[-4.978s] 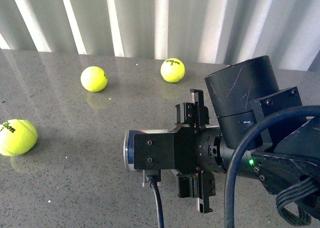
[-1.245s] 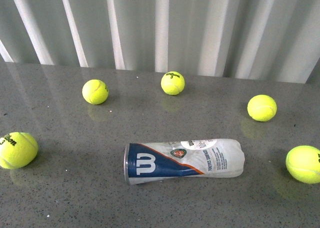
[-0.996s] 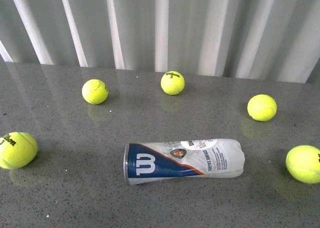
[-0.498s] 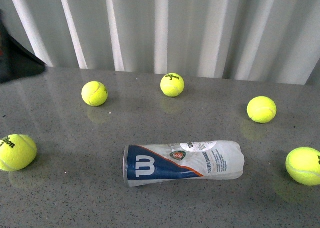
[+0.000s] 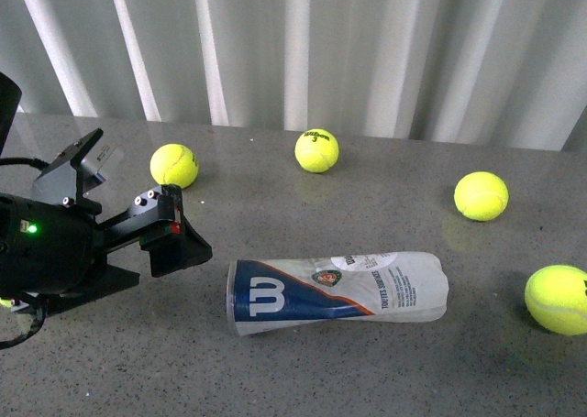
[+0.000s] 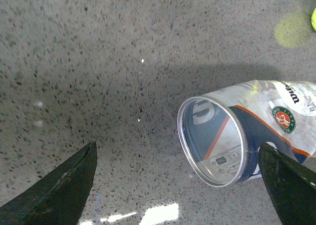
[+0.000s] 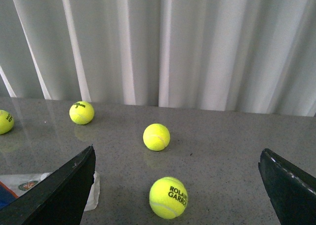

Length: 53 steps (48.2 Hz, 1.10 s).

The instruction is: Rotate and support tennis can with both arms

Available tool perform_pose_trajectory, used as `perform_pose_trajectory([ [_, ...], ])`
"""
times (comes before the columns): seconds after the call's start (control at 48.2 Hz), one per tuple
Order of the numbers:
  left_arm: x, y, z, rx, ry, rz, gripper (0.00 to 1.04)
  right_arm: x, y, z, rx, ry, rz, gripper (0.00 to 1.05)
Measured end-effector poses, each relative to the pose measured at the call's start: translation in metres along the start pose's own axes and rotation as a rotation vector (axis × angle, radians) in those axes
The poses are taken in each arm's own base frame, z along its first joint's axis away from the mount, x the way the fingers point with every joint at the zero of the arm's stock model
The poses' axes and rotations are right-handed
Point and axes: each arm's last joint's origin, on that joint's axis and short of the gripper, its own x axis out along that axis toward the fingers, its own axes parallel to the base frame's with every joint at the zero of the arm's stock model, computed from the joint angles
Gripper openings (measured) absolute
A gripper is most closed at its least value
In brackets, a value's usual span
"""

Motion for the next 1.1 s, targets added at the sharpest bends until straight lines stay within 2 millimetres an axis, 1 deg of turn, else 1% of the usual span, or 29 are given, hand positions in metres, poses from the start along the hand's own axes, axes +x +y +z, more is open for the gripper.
perform_pose_trajectory([
  [0.145, 0.006, -0.004, 0.000, -0.067, -0.028, -0.033, 0.98, 0.000, 0.000, 0.000, 0.000, 0.000, 0.000, 0.98],
  [0.27, 0.015, -0.007, -0.002, -0.149, -0.052, -0.074, 0.98, 0.000, 0.000, 0.000, 0.000, 0.000, 0.000, 0.98],
  [0.539, 0.025, -0.019, -0.007, -0.204, -0.064, -0.119, 0.98, 0.000, 0.000, 0.000, 0.000, 0.000, 0.000, 0.98],
  [0.85, 0.031, -0.037, -0.021, -0.286, -0.041, -0.199, 0.98, 0.000, 0.000, 0.000, 0.000, 0.000, 0.000, 0.98],
  [0.975, 0.034, -0.048, -0.031, -0.324, -0.019, -0.231, 0.98, 0.000, 0.000, 0.000, 0.000, 0.000, 0.000, 0.98],
  [1.099, 0.040, -0.053, -0.040, -0.350, 0.002, -0.247, 0.98, 0.000, 0.000, 0.000, 0.000, 0.000, 0.000, 0.98],
])
